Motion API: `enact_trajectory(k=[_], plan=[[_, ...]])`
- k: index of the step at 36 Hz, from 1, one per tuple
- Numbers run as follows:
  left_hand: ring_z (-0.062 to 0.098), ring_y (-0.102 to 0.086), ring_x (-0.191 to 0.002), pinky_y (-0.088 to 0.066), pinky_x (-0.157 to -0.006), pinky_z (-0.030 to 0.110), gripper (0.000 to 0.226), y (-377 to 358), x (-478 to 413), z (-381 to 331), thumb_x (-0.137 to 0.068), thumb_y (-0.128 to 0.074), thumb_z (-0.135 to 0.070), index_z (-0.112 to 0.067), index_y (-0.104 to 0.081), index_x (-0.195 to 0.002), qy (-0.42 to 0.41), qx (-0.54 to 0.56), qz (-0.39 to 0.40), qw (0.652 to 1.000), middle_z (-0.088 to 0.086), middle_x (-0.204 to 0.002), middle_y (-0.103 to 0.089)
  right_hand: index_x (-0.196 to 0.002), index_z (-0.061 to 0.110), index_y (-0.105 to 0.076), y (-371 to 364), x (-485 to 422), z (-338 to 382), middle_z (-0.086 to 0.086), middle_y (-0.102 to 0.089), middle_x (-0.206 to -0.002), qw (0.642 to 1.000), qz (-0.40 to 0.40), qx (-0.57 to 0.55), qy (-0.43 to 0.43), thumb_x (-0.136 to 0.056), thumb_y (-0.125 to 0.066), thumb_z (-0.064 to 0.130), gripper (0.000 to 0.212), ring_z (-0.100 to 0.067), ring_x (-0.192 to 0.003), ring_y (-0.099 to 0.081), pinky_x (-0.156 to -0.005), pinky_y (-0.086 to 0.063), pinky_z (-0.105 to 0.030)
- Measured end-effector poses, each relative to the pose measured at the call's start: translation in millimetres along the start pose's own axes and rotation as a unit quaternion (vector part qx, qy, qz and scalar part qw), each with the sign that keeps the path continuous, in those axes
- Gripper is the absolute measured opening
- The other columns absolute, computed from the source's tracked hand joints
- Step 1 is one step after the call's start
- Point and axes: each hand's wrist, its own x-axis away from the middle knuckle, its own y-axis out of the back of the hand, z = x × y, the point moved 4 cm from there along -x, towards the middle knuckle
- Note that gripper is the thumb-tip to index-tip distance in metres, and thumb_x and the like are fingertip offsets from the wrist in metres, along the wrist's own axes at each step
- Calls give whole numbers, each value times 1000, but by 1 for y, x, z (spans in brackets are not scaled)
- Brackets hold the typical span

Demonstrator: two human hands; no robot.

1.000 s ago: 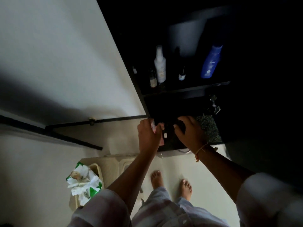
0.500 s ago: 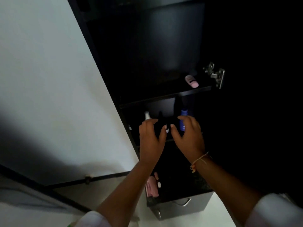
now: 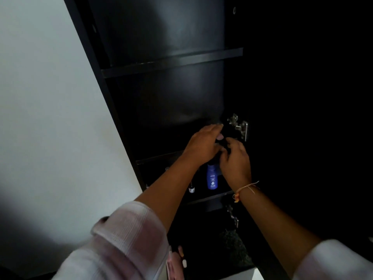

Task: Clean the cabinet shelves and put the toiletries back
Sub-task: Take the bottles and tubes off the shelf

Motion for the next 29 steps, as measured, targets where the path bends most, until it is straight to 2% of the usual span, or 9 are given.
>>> enact_trajectory(k=[3,7,11,14,16,19,23,26,29], plan=[[21,-30,-142,-27,-115,33,78,-9,-9,7,-82,-73,-38,-16,-37,-147,5,-23,47,999,4,-152,-38,-134,10,-51,2,-3,-4,-11,-51,-137,1000,10,10,3,-94,-50,7,41,-26,-120,-53,-91,-36,-20],[20,-38,-138,-32,-113,35,62,-18,-11,13,-82,-74,-25,-15,-51,-138,19,23,55,998,5,-146,-47,-135,10,-51,5,-6,-9,-10,-51,-139,1000,17,16,4,-94,-49,4,42,-25,-124,-52,-94,-33,-17],[15,-62,-95,-52,-84,39,13,-16,-7,14,-83,-65,-13,-17,-64,-96,6,69,-23,997,-4,-101,-64,-134,9,-53,5,-9,-12,-10,-53,-137,999,18,22,22,-93,-48,3,41,-25,-124,-52,-101,-38,-23],[15,-62,-81,-52,-74,41,4,-11,-3,13,-85,-55,-13,-13,-58,-83,0,63,-56,996,-2,-87,-61,-132,9,-55,3,-10,-14,-10,-54,-136,999,20,21,28,-92,-46,0,42,-25,-122,-54,-99,-37,-21],[17,-63,-82,-53,-74,41,12,-12,1,15,-86,-49,-21,-13,-58,-85,-6,51,-61,997,1,-90,-64,-132,10,-56,2,-11,-14,-10,-54,-136,999,20,19,26,-92,-46,-1,43,-24,-121,-54,-96,-35,-17],[21,-62,-103,-53,-87,39,25,-10,13,16,-94,-45,-26,-15,-63,-108,-7,36,-94,995,5,-110,-68,-133,12,-55,0,-9,-13,-7,-53,-137,999,27,4,23,-93,-47,1,42,-21,-119,-55,-94,-36,-15],[14,-57,-114,-47,-99,33,32,0,36,12,-102,-43,-26,-11,-61,-124,3,72,-152,986,1,-121,-65,-133,16,-53,-7,-3,-13,-3,-53,-136,997,29,-29,61,-94,-53,14,39,-20,-117,-57,-98,-49,-30],[11,-55,-116,-43,-102,26,30,6,62,4,-101,-47,-22,-11,-58,-128,32,126,-183,975,0,-124,-61,-133,18,-52,-13,6,-12,0,-53,-135,994,53,-40,91,-91,-59,21,43,-18,-119,-55,-97,-50,-38],[11,-57,-115,-46,-101,36,30,-1,89,8,-101,-47,-25,-17,-56,-129,96,176,-194,960,-1,-125,-60,-130,19,-54,-21,19,-11,4,-56,-130,987,86,-50,126,-88,-64,23,44,-15,-117,-55,-95,-50,-38]])
